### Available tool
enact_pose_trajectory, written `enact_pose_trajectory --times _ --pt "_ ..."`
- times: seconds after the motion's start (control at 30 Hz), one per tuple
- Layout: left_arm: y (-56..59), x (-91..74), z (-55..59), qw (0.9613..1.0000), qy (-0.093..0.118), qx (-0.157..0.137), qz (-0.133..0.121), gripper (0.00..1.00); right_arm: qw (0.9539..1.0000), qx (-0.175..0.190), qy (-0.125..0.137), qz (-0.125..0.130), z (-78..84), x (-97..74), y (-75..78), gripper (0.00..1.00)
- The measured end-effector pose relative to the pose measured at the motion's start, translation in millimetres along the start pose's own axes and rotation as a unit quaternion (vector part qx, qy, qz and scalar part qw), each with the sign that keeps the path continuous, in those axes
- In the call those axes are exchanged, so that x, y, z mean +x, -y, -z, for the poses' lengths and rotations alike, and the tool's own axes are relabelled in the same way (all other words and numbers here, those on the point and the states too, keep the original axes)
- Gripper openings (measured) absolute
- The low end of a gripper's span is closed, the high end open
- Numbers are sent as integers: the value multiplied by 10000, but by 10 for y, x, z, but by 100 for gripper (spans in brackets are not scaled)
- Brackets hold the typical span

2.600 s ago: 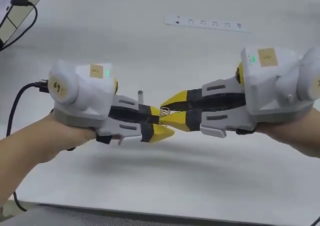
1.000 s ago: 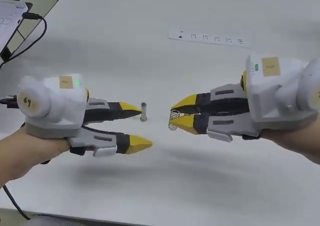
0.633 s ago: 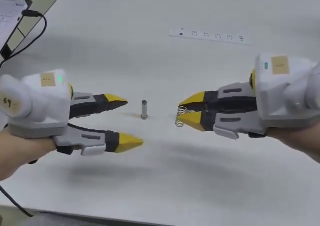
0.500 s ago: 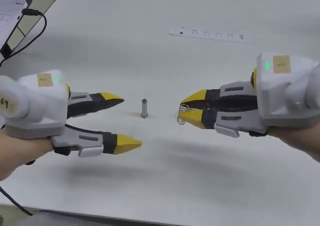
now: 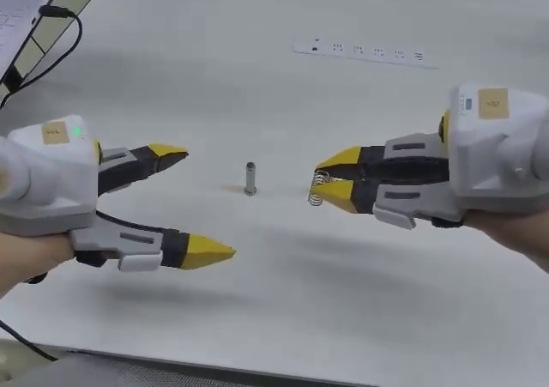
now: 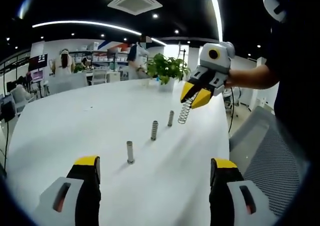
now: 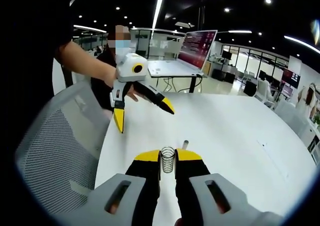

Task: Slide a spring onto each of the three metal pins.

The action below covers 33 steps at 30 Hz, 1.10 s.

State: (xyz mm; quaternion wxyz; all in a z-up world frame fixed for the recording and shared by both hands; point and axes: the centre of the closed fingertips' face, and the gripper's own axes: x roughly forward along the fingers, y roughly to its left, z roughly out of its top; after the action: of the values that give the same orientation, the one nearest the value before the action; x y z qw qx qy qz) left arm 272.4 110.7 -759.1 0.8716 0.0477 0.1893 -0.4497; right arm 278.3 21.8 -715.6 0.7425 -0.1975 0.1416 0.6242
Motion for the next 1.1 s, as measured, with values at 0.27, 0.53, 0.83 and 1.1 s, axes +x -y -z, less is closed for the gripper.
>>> enact_pose_trajectory --times 0.27,0.53,0.83,1.1 --pt "-27 -12 3 9999 78 33 -105 98 10000 -15 -38 -14 44 2 34 8" --pt "-34 -66 23 9999 46 30 -135 98 9999 43 -29 -103 40 86 39 8" --pt "-40 -122 66 9998 25 -39 -176 98 9996 -46 -131 -243 -25 233 37 8" --pt "-56 -145 45 9998 44 -20 -205 98 9998 27 -6 -197 -187 389 178 8"
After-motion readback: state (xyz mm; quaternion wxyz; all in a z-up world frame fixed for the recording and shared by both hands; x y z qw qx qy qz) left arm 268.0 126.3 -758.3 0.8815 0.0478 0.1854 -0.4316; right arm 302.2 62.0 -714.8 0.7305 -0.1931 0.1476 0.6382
